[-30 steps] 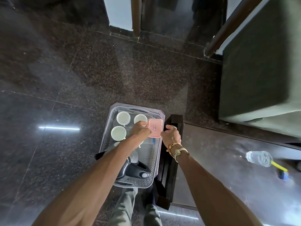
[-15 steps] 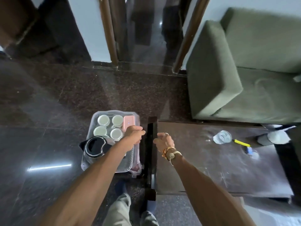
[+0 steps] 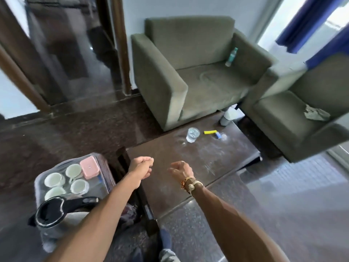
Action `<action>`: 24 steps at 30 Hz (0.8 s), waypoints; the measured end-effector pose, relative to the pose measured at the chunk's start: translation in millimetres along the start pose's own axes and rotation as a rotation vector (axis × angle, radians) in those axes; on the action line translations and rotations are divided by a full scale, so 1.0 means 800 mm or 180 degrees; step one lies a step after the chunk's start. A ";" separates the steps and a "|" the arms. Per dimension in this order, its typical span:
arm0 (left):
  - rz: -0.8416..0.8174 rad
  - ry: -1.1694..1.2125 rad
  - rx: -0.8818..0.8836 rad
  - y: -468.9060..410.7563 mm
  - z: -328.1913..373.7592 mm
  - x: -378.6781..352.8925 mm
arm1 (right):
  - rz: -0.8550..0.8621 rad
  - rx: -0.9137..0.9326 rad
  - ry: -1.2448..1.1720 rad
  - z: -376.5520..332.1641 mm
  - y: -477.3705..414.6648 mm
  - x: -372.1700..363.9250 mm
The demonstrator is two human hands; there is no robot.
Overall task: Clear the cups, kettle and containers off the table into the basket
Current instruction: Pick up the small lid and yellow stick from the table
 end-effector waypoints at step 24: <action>-0.1496 -0.0989 -0.0067 0.066 -0.014 -0.530 | 0.0709 -0.0907 -0.1026 0.353 -0.104 0.352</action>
Point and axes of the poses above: each hand's wrist, its own y-axis away from the middle knuckle, its own x-axis out of the back of the hand, z = x × y, the point moved 1 cm from there along -y, towards the middle knuckle, and after that the axes turned 10 degrees about -x, right-handed, at the moved point
